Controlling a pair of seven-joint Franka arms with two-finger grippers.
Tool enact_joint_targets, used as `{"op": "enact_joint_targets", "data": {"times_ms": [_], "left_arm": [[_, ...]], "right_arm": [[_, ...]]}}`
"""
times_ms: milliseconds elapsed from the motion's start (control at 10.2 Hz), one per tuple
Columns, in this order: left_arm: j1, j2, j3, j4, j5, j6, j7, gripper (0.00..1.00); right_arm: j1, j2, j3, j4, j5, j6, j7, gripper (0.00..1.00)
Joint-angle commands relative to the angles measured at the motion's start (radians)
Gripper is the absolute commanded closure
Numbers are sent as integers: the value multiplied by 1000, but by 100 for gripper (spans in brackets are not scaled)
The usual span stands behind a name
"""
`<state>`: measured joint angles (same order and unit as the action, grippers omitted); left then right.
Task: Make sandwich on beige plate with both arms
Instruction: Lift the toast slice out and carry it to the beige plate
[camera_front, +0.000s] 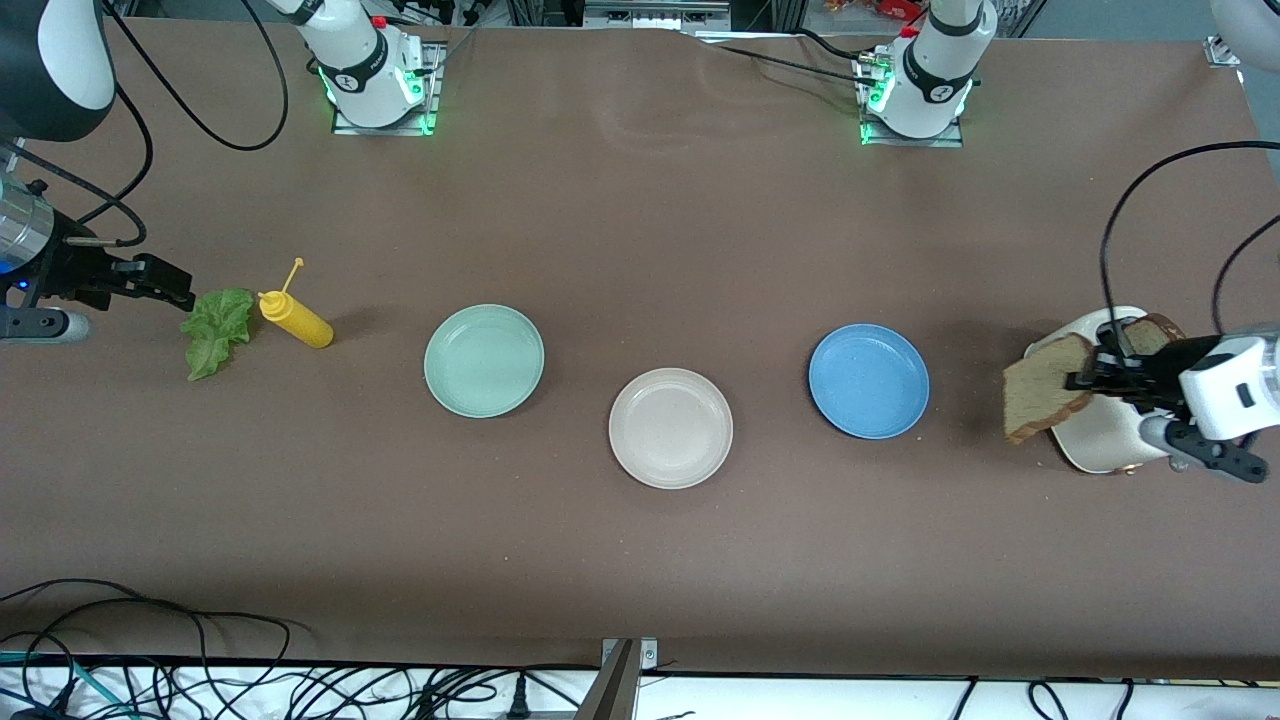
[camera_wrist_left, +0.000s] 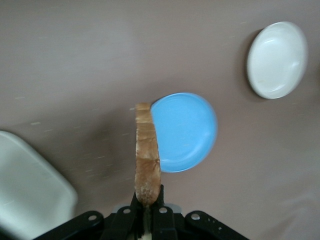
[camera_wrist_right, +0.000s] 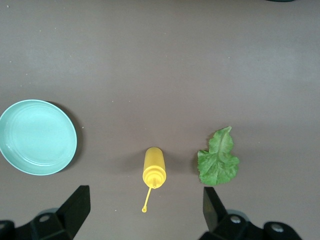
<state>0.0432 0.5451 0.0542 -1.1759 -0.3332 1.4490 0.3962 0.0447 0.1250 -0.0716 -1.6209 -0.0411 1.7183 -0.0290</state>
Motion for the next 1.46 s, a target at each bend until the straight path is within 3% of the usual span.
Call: {"op": "enact_joint_targets", "data": {"times_ms": [0, 780, 1366], "left_arm": [[-72, 6, 13, -4, -148, -27, -107, 100], [-276, 203, 13, -31, -679, 49, -303, 100], [-376, 347, 7, -31, -811, 249, -239, 100]], "right_arm": [[-6, -2, -11, 7, 20, -11, 17, 0], [-42, 42, -33, 6, 21, -11, 6, 0], [-126, 85, -33, 3, 6, -6, -9, 0]]}}
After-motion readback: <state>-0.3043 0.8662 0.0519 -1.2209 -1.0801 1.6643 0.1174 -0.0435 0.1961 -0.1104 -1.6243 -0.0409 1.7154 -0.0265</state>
